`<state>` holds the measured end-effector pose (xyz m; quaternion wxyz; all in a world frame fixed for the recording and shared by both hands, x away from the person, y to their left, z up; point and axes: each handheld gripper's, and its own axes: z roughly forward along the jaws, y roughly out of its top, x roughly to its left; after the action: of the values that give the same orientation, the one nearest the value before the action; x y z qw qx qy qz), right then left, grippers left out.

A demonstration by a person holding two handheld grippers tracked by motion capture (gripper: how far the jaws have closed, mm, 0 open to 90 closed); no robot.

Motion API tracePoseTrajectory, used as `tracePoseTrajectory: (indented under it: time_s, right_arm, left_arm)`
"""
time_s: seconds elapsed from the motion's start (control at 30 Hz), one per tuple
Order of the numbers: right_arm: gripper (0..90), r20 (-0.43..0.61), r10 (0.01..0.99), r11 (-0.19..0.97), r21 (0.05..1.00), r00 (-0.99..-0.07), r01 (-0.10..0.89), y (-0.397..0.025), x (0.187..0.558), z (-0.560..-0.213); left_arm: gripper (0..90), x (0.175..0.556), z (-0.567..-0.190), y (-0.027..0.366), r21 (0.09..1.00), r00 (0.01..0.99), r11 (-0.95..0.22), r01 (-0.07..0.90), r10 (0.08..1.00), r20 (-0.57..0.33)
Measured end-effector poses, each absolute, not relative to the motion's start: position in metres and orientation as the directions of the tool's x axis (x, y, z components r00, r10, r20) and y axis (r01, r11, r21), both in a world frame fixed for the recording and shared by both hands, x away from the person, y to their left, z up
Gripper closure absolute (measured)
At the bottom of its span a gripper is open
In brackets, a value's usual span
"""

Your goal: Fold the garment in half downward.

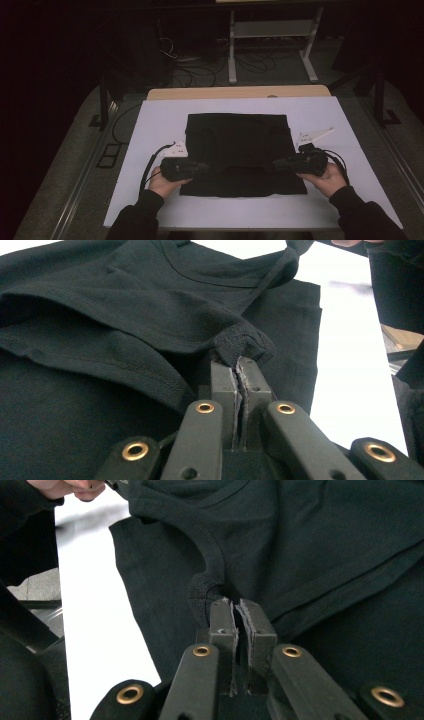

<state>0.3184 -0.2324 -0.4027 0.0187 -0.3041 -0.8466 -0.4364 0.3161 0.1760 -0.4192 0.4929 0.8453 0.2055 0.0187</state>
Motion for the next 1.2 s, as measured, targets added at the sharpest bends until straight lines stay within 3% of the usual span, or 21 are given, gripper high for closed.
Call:
tracePoseTrajectory:
  time_s: [1.2]
  right_arm:
    - [83.6,0.325,0.449,0.544,0.639,-0.832,0.544,-0.223,0.291,-0.423]
  left_arm:
    - [82.7,0.293,-0.432,0.175,0.757,0.938,-0.564,0.33,0.287,-0.195]
